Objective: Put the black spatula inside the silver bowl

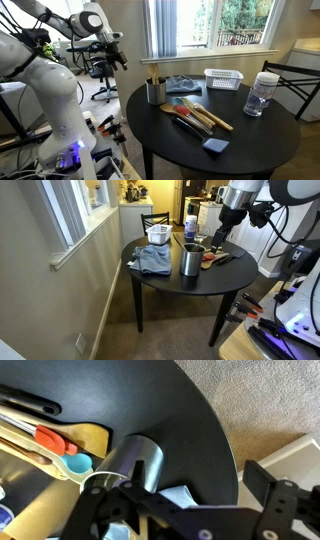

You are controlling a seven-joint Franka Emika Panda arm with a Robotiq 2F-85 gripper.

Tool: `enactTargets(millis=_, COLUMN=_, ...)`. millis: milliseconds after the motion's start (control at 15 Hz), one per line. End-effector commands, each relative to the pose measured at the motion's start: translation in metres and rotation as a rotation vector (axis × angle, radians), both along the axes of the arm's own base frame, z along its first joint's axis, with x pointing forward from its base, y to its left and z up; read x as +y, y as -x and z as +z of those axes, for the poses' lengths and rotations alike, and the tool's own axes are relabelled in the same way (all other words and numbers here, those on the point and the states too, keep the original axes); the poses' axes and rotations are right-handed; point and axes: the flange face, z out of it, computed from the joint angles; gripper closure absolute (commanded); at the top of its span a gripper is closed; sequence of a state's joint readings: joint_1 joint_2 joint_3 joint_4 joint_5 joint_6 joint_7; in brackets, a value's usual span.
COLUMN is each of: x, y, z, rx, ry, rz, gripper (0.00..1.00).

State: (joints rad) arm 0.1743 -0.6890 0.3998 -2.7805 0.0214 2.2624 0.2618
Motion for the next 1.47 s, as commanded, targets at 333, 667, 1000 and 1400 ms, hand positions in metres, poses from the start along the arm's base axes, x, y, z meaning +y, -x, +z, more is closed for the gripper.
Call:
enactTargets(millis=333, x=-0.001, y=0.001, z=-0.004, rx=0.012, ry=0.005, rz=-0.002, gripper=0.00)
enactTargets(millis=667, x=-0.006, y=-0.003, z=-0.002, rx=0.025, ry=-0.027, rz=0.004, gripper=0.00)
enactTargets(millis=1000, x=-0.047, y=-0.022, z=0.008, rx=0.040, ry=-0.119, rz=-0.062, gripper=0.00)
enactTargets(millis=1400, x=-0.126, y=-0.048, z=0.005, rx=0.077, ry=-0.265, rz=-0.202, gripper=0.00)
